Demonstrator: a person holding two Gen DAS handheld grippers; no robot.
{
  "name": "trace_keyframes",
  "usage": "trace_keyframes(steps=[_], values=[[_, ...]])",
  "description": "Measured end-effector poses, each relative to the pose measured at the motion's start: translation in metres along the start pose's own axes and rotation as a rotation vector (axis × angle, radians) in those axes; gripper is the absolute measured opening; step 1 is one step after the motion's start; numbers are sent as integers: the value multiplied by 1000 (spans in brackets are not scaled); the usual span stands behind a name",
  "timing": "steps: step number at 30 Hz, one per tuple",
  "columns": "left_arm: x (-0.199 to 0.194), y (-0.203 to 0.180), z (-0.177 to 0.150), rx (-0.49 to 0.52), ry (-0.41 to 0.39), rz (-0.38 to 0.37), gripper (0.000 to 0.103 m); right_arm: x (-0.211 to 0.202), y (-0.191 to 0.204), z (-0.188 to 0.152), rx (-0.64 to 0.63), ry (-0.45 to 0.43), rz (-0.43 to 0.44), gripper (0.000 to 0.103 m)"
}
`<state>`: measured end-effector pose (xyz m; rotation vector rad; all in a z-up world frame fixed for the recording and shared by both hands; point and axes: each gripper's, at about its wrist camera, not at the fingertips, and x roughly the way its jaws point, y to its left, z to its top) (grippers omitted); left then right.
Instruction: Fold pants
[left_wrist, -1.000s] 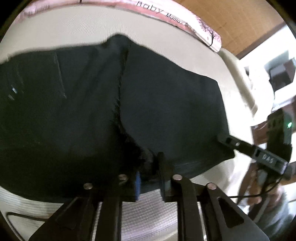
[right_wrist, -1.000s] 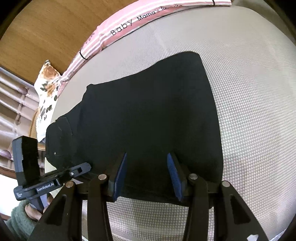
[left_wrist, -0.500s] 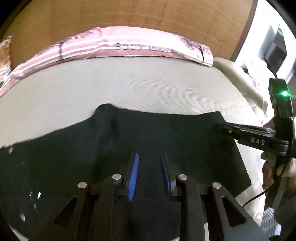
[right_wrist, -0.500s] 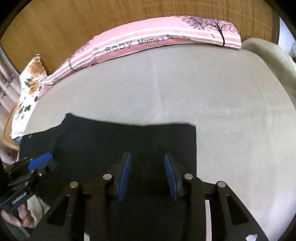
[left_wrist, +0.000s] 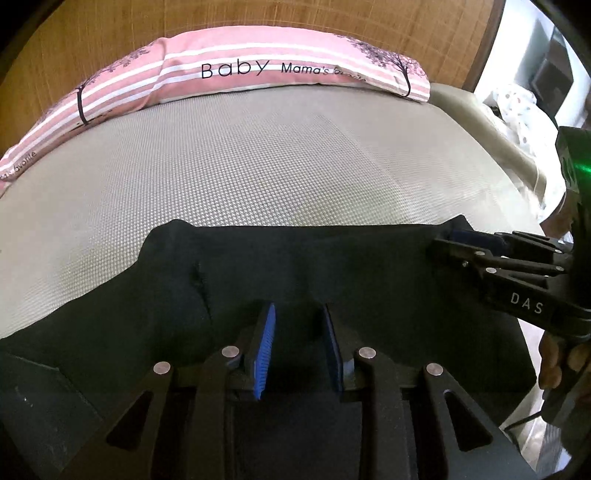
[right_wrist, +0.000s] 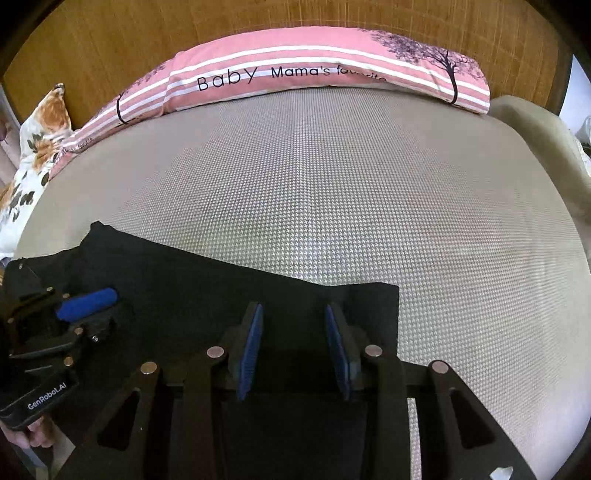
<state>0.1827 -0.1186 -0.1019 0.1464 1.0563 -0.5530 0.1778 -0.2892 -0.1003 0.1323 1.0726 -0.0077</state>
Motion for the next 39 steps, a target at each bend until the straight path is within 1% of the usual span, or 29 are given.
trace_keyframes(steps=[5,8,10,16,23,27,34,37,39], values=[[-7,-4,-12,15,12,14,33,-8,0,-10,3,6,14,32],[-12,-7,-24,32,8,27,36,-13,1,-23,-2,24,30,32],[-16,-9,-34,43,5,46,37,-17,2,-34,-5,26,29,33],[-26,-13,-54,57,3,67,42,-33,5,-64,-1,40,35,33],[-36,-13,-77,53,-2,94,48,-48,11,-90,5,63,33,34],[-39,-5,-87,10,-10,72,51,-53,19,-102,-9,76,27,34],[-40,-6,-89,6,-16,75,52,-52,30,-109,-46,75,-16,41],[-48,1,-90,-34,-15,55,52,-52,31,-108,-43,80,-21,42],[-60,11,-91,-69,-36,50,52,-51,32,-107,-41,83,-29,42]])
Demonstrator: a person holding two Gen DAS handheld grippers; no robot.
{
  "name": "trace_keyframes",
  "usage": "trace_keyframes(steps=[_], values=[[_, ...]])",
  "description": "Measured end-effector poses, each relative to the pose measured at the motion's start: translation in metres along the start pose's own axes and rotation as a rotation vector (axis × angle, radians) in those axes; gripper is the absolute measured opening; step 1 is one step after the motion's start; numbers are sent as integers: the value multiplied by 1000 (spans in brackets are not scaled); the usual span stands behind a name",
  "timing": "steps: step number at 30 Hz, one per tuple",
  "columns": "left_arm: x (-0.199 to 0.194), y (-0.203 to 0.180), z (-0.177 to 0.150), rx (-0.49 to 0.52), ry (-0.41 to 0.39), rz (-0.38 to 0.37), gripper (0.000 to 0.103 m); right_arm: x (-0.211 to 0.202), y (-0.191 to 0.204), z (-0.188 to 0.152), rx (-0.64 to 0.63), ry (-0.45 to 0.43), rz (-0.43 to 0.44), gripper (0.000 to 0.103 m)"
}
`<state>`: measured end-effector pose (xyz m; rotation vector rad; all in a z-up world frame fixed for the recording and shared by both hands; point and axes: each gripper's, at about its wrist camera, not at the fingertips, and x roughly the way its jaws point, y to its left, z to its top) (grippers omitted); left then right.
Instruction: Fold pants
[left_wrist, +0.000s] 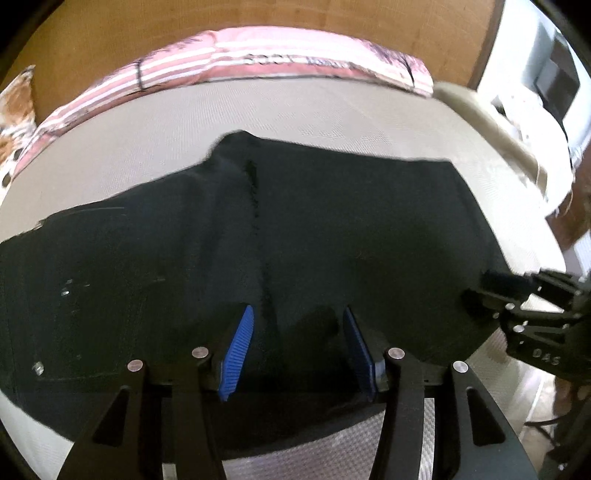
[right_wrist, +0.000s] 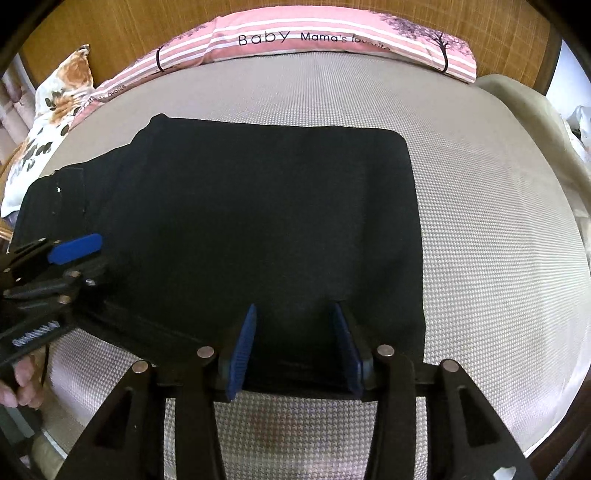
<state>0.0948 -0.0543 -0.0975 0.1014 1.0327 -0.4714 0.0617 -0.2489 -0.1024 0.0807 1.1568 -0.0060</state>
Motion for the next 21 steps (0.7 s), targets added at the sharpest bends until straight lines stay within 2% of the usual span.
trace_keyframes(steps=[7,10,14,18,20,21], values=[[-42,49,2,-131,-48,-27,52,1,13,5,1,23,-15,45],[-64,81,-3,-212,-75,-48,52,1,24,9,-15,34,12,45],[-91,138,-20,-394,-106,-70,52,3,44,13,-41,48,60,45],[-114,193,-42,-544,-141,-22,52,8,68,20,-88,54,90,46],[-117,216,-55,-635,-143,-47,52,9,77,23,-100,62,119,53],[-116,228,-62,-704,-138,-85,52,10,81,25,-99,66,140,53]])
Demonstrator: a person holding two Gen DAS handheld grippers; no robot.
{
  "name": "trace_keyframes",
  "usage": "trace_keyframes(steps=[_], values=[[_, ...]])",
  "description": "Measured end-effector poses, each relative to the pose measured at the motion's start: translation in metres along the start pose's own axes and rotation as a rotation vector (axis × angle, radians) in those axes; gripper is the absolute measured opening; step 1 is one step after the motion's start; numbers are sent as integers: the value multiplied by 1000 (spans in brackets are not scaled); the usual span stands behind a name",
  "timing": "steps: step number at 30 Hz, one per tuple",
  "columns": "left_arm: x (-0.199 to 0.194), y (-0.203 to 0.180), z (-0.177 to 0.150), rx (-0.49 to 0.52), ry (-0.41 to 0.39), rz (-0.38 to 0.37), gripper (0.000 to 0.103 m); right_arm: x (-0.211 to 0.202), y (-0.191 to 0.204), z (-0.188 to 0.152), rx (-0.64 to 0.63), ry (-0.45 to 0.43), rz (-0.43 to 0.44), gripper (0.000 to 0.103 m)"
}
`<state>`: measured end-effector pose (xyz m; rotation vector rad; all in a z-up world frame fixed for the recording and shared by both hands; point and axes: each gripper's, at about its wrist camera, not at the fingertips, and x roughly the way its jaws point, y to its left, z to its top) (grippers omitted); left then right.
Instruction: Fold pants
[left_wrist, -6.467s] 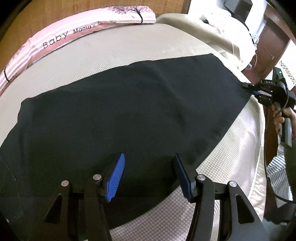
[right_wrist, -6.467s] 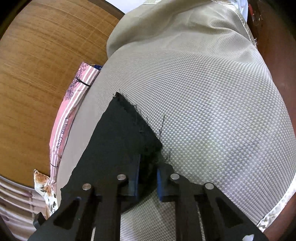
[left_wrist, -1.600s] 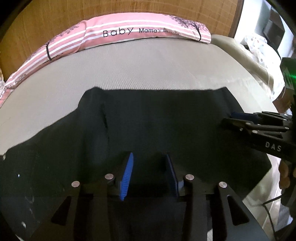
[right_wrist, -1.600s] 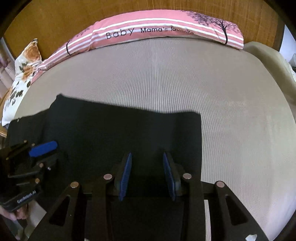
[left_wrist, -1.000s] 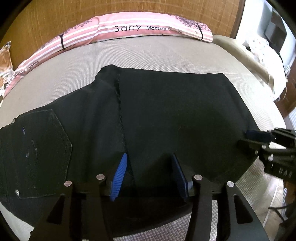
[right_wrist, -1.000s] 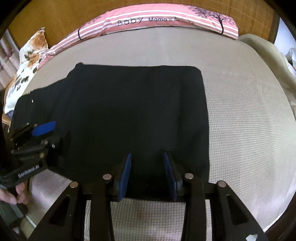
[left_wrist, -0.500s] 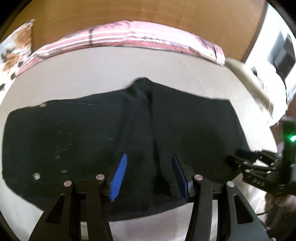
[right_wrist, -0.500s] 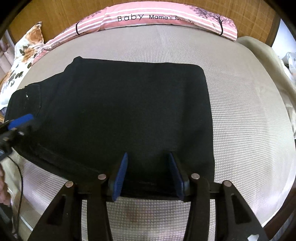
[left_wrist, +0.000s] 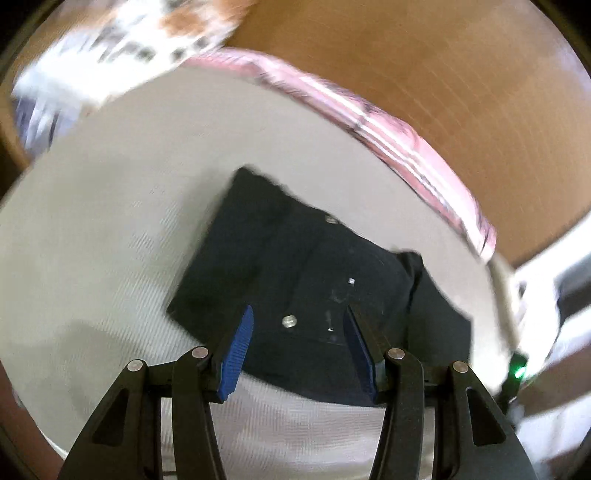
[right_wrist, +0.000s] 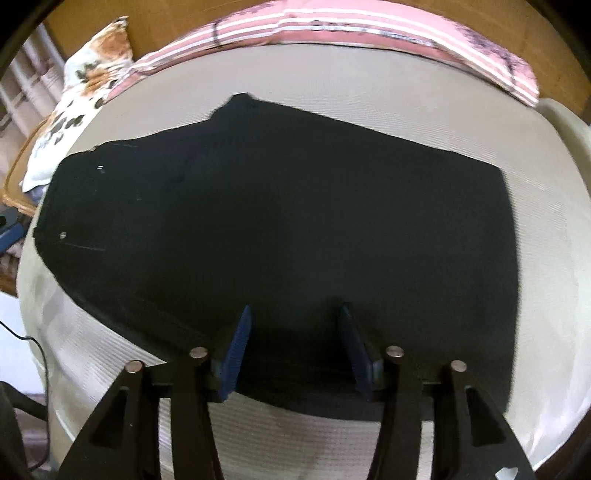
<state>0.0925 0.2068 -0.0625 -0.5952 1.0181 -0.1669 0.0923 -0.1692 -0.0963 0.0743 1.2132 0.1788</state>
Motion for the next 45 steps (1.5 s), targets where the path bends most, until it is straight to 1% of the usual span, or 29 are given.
trace_keyframes(steps=[2,4,6,7,9,12,15,18,21,25,27,30,34,40,45], values=[[0,22,1,-111,13,-39,52,2,6,5,11,10,67,53],[2,35,-1,-168,19,-46,52,3,9,10,43,27,158,54],[7,45,-7,-219,42,-51,52,7,10,15,79,47,237,55],[10,51,-10,-251,57,-67,52,8,10,17,100,54,269,55],[18,61,-14,-314,83,-97,52,11,12,21,122,59,290,55],[27,76,-19,-404,102,-147,52,13,15,23,115,60,289,55],[35,85,-22,-458,106,-161,52,12,18,21,108,60,287,56],[38,89,-23,-473,99,-148,52,13,16,21,116,61,294,56],[45,89,-24,-476,93,-154,52,12,13,21,113,61,293,56],[48,91,-26,-501,59,-190,52,13,12,20,106,58,292,57],[49,95,-30,-534,29,-216,53,13,11,20,109,57,300,58],[49,95,-33,-532,4,-228,55,14,12,23,110,55,312,59],[49,95,-36,-543,-30,-252,55,15,11,23,116,49,331,60],[44,88,-43,-472,-71,-234,55,15,9,23,117,46,350,60],[46,90,-43,-452,-95,-247,55,15,10,23,107,41,351,61]])
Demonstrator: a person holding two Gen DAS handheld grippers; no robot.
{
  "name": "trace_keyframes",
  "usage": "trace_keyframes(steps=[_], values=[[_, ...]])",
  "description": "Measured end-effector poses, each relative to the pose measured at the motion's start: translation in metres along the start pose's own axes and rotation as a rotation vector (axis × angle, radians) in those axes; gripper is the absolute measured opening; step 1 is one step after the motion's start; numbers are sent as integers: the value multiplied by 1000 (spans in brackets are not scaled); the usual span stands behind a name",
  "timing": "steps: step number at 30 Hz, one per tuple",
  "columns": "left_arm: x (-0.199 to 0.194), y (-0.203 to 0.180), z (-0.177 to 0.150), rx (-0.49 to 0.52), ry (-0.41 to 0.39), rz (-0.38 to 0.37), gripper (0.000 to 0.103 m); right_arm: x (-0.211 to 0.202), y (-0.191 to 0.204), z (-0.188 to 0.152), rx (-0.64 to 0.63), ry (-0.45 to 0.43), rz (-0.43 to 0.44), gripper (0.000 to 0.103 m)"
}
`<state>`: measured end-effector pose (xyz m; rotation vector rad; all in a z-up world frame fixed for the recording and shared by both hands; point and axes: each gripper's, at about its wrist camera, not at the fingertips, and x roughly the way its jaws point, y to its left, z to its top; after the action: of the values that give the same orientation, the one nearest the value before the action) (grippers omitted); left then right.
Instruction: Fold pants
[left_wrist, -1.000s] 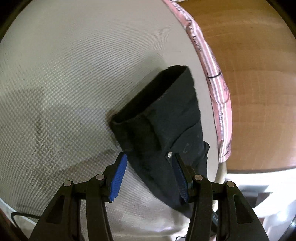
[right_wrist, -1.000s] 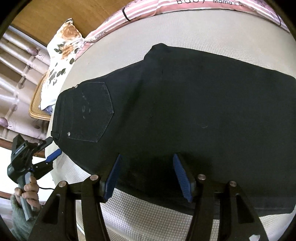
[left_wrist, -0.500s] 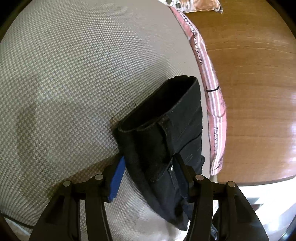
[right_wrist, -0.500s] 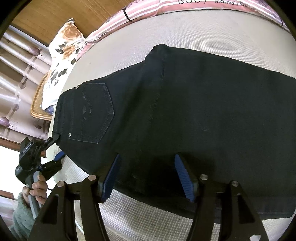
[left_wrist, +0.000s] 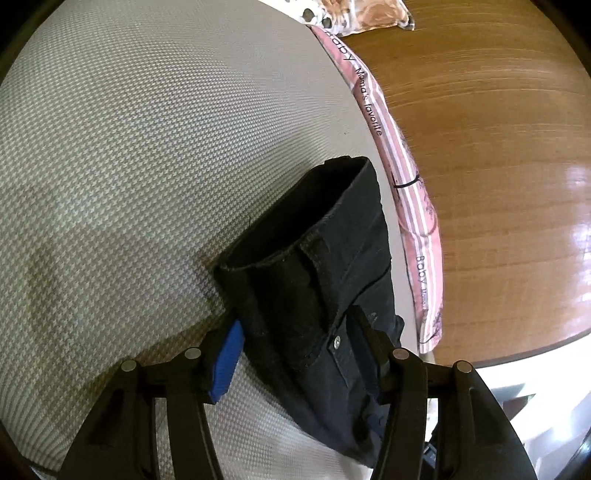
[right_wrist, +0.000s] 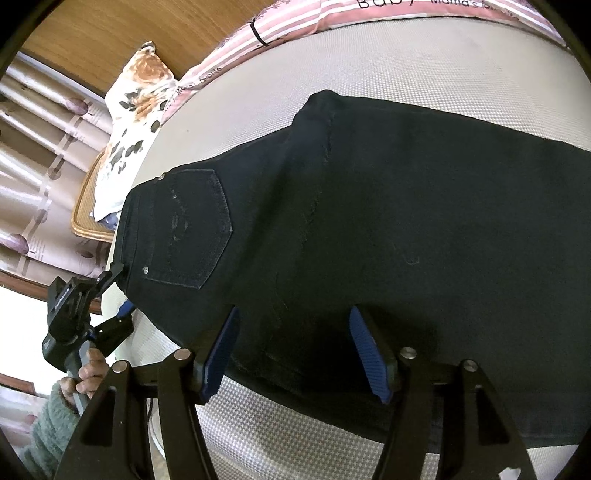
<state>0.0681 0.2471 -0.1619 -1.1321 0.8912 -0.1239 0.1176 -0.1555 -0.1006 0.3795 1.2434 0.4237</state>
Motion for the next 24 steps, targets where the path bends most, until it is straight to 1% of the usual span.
trace_keyframes(steps=[5,10,14,16,19,20,21,23,24], values=[[-2,7,1,-19,-17,-23,55,0,4,-3,-15,-5,-12,62],[3,2,3,-8,-45,-11,55,0,6,-3,-18,-5,-12,64],[9,0,11,-6,-69,-23,55,-1,8,-4,-32,-6,-21,65],[15,-5,13,18,-88,-10,55,-1,8,-4,-34,-7,-23,65],[20,-13,13,72,-91,5,55,-1,8,-4,-33,-7,-27,66],[20,-14,13,79,-88,8,51,-1,8,-4,-33,-7,-27,66],[21,-13,14,78,-84,15,42,-1,9,-4,-32,-7,-28,66],[23,-9,16,50,-75,18,33,-1,9,-4,-28,-7,-27,66],[22,-7,17,33,-74,9,30,-1,8,-4,-27,-6,-27,66]])
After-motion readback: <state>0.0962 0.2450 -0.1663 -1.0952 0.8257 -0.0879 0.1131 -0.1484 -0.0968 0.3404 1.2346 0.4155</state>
